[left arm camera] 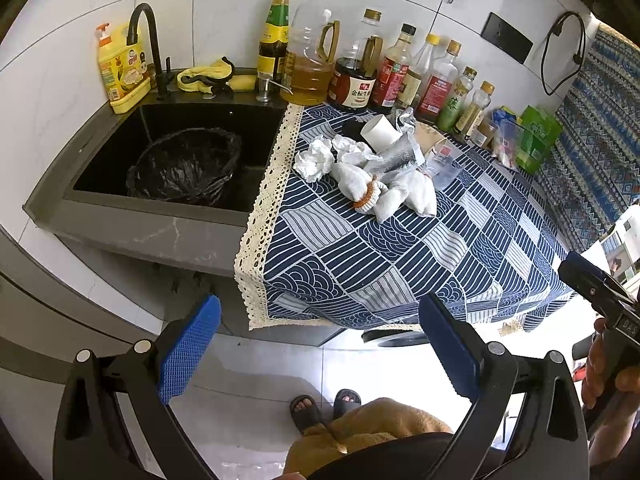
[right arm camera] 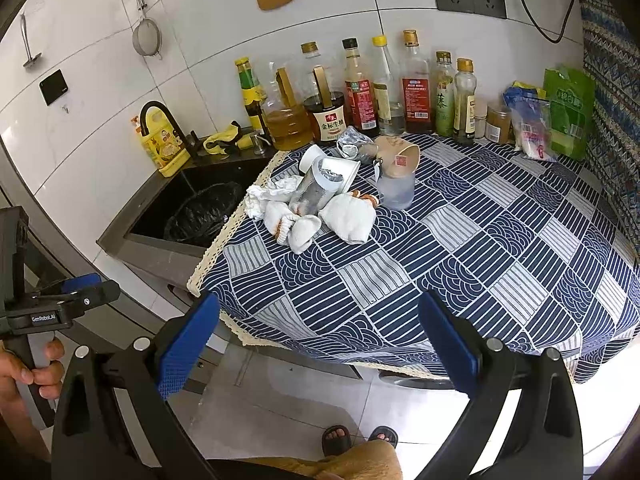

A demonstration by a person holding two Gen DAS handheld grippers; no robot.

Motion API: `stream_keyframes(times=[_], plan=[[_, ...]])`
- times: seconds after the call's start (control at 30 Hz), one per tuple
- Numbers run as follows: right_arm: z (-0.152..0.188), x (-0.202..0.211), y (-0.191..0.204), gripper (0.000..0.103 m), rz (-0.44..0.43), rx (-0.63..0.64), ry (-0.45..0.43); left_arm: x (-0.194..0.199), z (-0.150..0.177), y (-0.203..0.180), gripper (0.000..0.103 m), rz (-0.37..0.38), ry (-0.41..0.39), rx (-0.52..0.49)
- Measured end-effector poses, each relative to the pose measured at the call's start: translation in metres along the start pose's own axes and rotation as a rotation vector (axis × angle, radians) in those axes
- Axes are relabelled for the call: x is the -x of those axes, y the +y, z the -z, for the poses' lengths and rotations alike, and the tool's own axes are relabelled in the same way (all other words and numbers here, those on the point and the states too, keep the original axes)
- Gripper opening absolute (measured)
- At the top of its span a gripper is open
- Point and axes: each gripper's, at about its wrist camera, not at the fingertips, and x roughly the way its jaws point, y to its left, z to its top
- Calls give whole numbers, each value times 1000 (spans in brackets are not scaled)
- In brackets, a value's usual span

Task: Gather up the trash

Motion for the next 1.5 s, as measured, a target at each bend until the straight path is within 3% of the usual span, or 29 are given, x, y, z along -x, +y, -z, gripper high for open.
stream_keyframes(times=[0.87, 1.23, 1.5], plan=[[6, 9, -12, 98, 13, -57, -8, -5, 0, -12, 96, 79, 27, -23], [-2, 0, 2, 98, 20, -34, 27, -10, 1, -7, 96, 54, 58, -47], [-10, -16, -5, 98, 31, -25, 54, -23, -5, -12, 96, 86, 74, -39]])
